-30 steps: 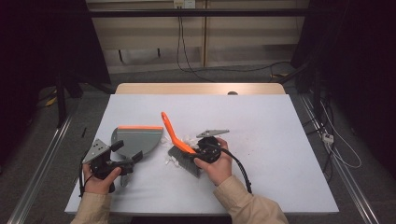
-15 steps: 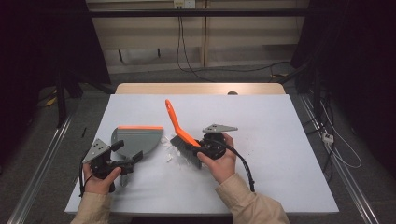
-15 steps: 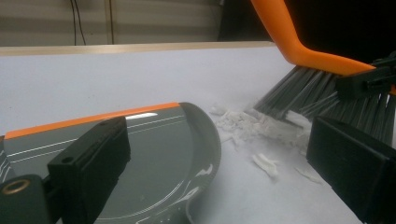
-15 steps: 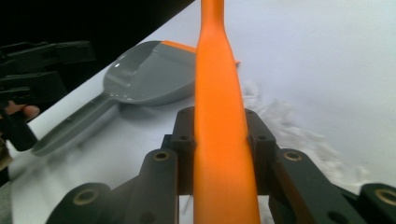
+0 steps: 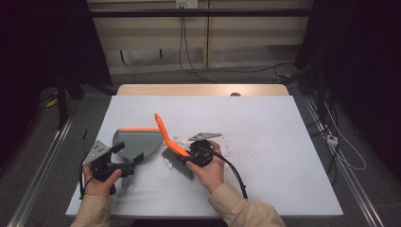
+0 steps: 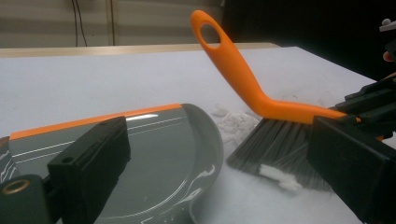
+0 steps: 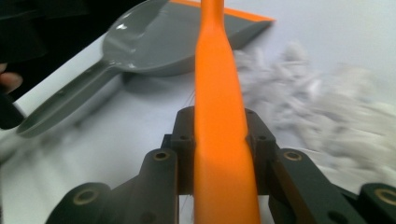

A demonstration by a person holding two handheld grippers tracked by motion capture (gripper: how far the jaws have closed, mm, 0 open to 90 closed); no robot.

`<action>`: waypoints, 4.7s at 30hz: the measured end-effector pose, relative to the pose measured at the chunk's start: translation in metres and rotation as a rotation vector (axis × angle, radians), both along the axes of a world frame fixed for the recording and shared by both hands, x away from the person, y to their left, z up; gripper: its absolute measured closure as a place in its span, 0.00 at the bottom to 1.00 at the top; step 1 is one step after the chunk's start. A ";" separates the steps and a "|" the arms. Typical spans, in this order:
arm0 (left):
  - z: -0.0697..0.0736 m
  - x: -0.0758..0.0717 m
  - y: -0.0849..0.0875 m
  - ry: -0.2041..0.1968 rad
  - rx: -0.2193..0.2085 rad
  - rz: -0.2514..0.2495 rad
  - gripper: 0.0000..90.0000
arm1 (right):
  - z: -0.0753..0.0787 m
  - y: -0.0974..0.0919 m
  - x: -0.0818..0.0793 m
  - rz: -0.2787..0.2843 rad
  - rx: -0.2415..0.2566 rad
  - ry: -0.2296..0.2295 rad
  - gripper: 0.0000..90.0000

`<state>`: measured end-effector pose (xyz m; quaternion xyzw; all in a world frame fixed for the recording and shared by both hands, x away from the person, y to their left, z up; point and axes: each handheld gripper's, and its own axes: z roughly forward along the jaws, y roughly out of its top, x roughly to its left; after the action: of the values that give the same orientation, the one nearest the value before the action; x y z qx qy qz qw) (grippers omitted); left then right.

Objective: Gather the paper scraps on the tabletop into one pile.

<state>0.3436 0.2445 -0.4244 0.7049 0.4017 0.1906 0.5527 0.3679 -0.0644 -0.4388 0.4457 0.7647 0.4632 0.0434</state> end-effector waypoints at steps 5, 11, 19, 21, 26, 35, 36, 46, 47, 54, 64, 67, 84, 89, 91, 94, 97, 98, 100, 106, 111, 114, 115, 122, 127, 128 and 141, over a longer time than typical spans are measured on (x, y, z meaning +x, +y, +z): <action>0.000 0.000 -0.001 0.000 0.003 -0.002 0.07 | 0.001 -0.017 0.003 -0.050 -0.016 -0.012 0.79; 0.000 0.000 -0.001 -0.001 0.001 0.000 0.07 | 0.009 -0.030 0.003 -0.109 -0.001 -0.056 0.79; 0.001 0.000 0.000 -0.004 -0.003 -0.001 0.07 | 0.015 -0.003 0.004 -0.077 0.038 -0.055 0.79; 0.001 0.000 0.000 -0.002 -0.006 -0.001 0.07 | 0.011 0.006 0.008 -0.078 0.028 -0.043 0.79; 0.001 0.001 0.001 0.000 -0.013 -0.001 0.07 | 0.002 0.021 0.017 -0.077 0.030 -0.017 0.79; 0.001 0.001 0.002 -0.001 -0.012 0.003 0.07 | 0.001 0.002 0.028 -0.171 -0.025 -0.002 0.80; 0.001 0.001 0.002 -0.001 -0.012 0.003 0.07 | 0.002 -0.003 0.028 -0.181 -0.031 -0.003 0.79; 0.002 0.001 -0.001 -0.005 -0.001 -0.001 0.07 | 0.012 -0.033 0.023 -0.231 -0.007 -0.035 0.80; 0.001 0.001 -0.001 -0.004 0.000 -0.001 0.07 | 0.014 -0.032 0.022 -0.230 0.004 -0.040 0.79; 0.002 0.001 0.000 -0.004 -0.009 0.002 0.07 | 0.018 -0.009 0.036 -0.218 0.020 -0.053 0.79; 0.001 0.001 0.002 -0.001 -0.012 0.004 0.07 | 0.002 0.003 0.056 -0.233 -0.032 0.013 0.79; 0.001 0.001 0.002 -0.002 -0.011 0.005 0.07 | 0.006 -0.010 0.053 -0.251 -0.068 -0.005 0.79; 0.004 0.000 0.003 -0.018 -0.014 0.001 0.07 | 0.012 0.019 0.052 -0.172 0.007 -0.044 0.79; 0.005 -0.001 0.004 -0.023 -0.028 0.007 0.07 | 0.003 0.023 0.053 -0.185 -0.058 -0.025 0.79; 0.006 -0.001 0.005 -0.026 -0.025 0.008 0.07 | 0.004 0.015 0.053 -0.198 -0.054 -0.007 0.79; 0.006 -0.001 0.005 -0.030 -0.022 0.008 0.07 | 0.007 0.001 0.052 -0.222 -0.077 -0.011 0.79; 0.006 -0.001 0.004 -0.031 -0.024 0.006 0.07 | 0.008 -0.012 0.050 -0.247 -0.067 0.013 0.79; 0.007 -0.001 0.003 -0.030 -0.028 0.007 0.07 | 0.009 -0.016 0.049 -0.257 -0.073 0.014 0.79; 0.007 -0.001 0.003 -0.033 -0.022 0.004 0.07 | 0.012 -0.022 0.048 -0.267 -0.075 0.009 0.79; 0.008 -0.002 0.002 -0.036 -0.028 0.003 0.07 | 0.022 -0.036 0.045 -0.292 -0.069 -0.009 0.79; 0.007 -0.002 0.002 -0.034 -0.020 0.000 0.07 | 0.040 -0.048 0.040 -0.284 -0.014 -0.038 0.79; 0.007 -0.002 0.001 -0.035 -0.023 0.001 0.07 | 0.046 -0.053 0.039 -0.277 0.001 -0.050 0.79; 0.007 -0.002 0.001 -0.034 -0.021 0.001 0.07 | 0.048 -0.055 0.039 -0.275 0.007 -0.055 0.79; 0.007 -0.002 0.002 -0.033 -0.018 0.000 0.07 | 0.052 -0.074 0.047 -0.295 0.004 -0.081 0.79; 0.007 -0.001 0.002 -0.031 -0.020 0.003 0.07 | 0.048 -0.088 0.054 -0.299 -0.017 -0.091 0.79; 0.006 -0.001 0.002 -0.031 -0.018 0.003 0.07 | 0.047 -0.092 0.055 -0.298 -0.019 -0.091 0.79; 0.005 0.000 0.003 -0.024 -0.015 0.009 0.07 | 0.028 -0.130 0.075 -0.309 -0.090 -0.095 0.79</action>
<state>0.3438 0.2470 -0.4198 0.6966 0.3997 0.1982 0.5619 0.4430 -0.1945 -0.4110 0.5332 0.7040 0.4371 0.1702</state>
